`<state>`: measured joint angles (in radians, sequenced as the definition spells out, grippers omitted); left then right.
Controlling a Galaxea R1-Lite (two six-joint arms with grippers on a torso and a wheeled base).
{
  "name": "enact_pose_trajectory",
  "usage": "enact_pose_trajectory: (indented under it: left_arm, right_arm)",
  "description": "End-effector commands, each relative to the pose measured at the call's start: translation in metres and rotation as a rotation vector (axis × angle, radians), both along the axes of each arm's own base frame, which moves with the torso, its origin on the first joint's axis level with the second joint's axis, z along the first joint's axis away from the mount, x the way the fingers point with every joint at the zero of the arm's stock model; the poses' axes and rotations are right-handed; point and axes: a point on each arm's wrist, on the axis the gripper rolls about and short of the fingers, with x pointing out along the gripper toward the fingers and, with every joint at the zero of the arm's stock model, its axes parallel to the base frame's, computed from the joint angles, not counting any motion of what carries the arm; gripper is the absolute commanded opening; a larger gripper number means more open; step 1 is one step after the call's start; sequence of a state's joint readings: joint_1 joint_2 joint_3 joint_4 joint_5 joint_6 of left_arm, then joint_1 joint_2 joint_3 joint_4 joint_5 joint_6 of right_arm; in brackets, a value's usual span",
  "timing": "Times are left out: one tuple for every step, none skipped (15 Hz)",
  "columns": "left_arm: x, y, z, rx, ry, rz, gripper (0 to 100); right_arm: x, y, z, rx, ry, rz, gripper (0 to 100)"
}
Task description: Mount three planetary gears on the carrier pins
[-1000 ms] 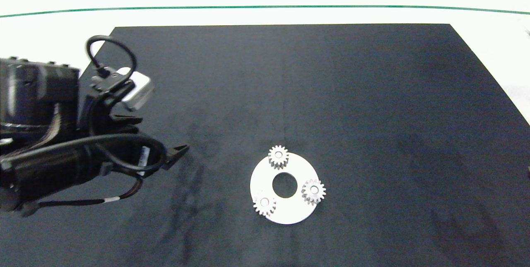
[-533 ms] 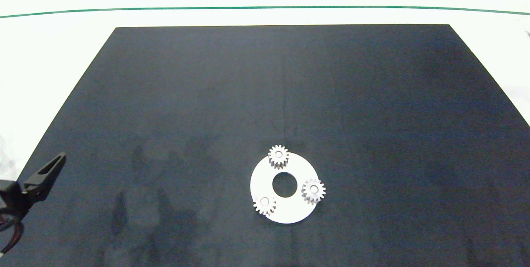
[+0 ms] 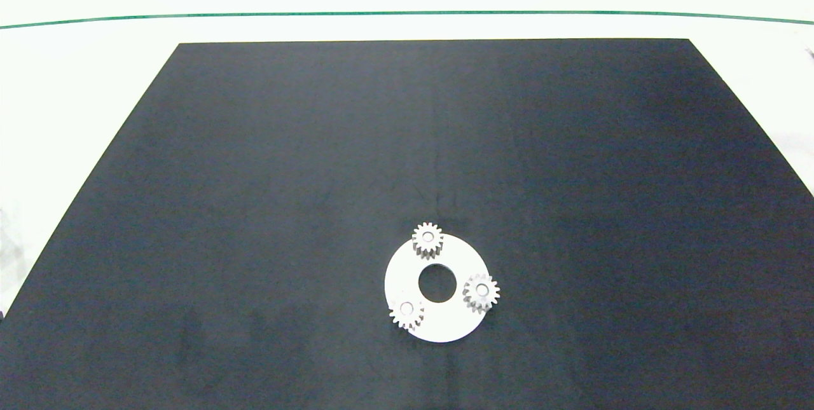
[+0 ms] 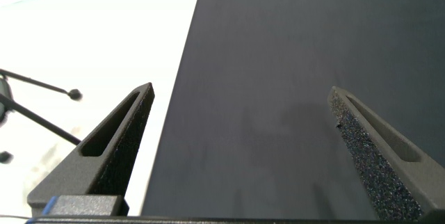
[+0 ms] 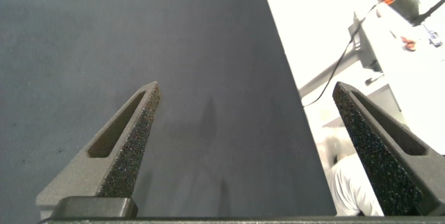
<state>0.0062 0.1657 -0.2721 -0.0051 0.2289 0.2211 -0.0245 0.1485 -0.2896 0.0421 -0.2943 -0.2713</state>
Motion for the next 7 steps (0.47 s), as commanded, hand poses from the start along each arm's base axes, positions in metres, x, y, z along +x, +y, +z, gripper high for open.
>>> enact_pose_trajectory:
  left_arm:
    - [-0.016,0.0,-0.024,-0.103,-0.113,-0.063,100]
    - [-0.008,-0.001,-0.035,-0.096,-0.115,-0.112,100]
    - [0.0,-0.003,-0.047,-0.077,-0.153,-0.183,100]
    - [0.002,-0.005,-0.049,-0.051,-0.196,-0.263,100]
    - [0.002,-0.006,-0.052,-0.051,-0.164,-0.301,100]
    - [0.004,-0.006,-0.057,-0.055,-0.113,-0.309,100]
    - [0.005,-0.006,-0.067,-0.068,-0.017,-0.311,100]
  right_arm:
    - [-0.005,-0.001,-0.039,0.049,-0.046,0.027,100]
    - [-0.001,0.0,-0.047,0.096,-0.031,0.052,100]
    - [0.002,0.001,-0.055,0.116,-0.009,0.106,100]
    - [0.007,0.002,-0.064,0.141,-0.006,0.146,100]
    - [0.01,0.002,-0.073,0.18,0.0,0.184,100]
    - [0.01,0.004,-0.075,0.23,0.026,0.238,100]
    - [0.01,0.005,-0.078,0.284,0.045,0.305,100]
